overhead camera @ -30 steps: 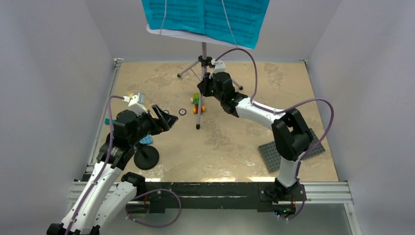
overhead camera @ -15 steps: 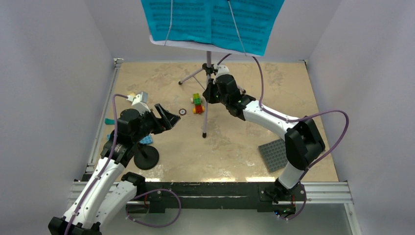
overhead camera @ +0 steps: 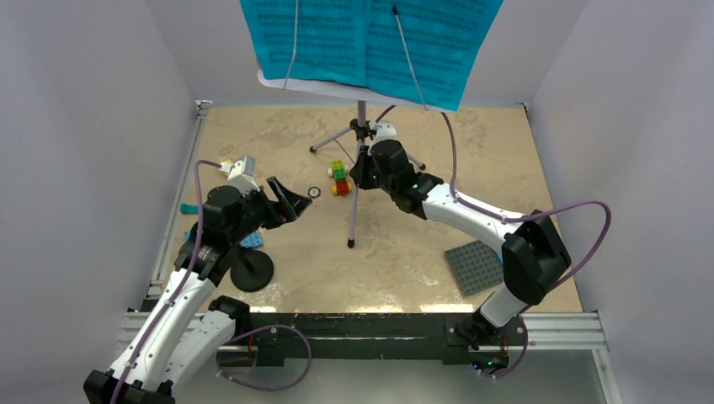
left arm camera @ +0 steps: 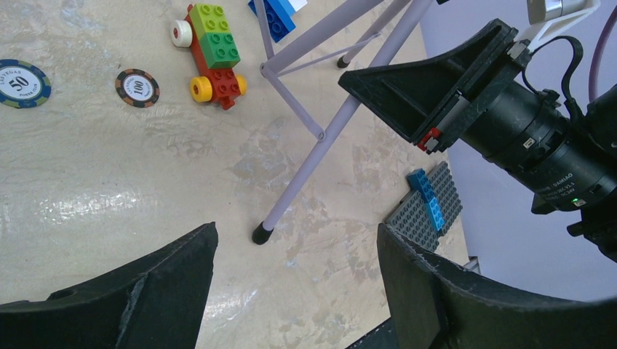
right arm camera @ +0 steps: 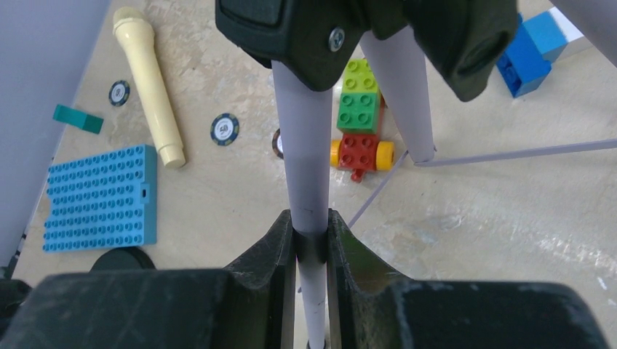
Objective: Pack up the instrument practice props
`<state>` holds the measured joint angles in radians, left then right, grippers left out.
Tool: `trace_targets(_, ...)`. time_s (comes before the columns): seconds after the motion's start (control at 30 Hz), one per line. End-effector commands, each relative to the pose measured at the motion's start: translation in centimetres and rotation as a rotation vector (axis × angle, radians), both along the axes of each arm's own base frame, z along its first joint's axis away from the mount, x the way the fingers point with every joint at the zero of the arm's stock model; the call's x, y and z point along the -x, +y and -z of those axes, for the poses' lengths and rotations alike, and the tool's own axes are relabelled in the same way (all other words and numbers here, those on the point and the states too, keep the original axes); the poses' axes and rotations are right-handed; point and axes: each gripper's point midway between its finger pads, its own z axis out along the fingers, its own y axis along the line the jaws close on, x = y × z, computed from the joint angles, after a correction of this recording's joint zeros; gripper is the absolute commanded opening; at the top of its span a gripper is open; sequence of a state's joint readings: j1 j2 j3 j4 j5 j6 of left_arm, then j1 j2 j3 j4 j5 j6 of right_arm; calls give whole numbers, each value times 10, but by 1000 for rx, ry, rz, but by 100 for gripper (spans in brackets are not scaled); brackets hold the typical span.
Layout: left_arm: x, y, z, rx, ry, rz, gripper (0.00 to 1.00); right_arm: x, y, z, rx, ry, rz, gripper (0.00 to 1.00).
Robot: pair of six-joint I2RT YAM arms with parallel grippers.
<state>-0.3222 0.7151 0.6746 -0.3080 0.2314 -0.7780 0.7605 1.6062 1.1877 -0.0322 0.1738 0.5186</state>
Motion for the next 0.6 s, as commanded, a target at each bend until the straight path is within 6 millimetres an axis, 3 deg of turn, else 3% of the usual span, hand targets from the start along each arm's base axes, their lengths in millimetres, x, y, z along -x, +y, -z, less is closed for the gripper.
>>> trace_targets(0.0,-1,-5,-10,35,-29,17,84,32,14,-10,-71,78,-20,0)
trace_targets(0.33,2,-6,-10,54,-38,19,83,57,30,-2,-89,130,-62,0)
trace_targets(0.5,2,-7,-12,55,-49,27,83,61,25,2,-67,137,-61,0)
trace_targets(0.57,2,-7,-14,54,-56,28,83,65,20,1,-56,131,-70,13)
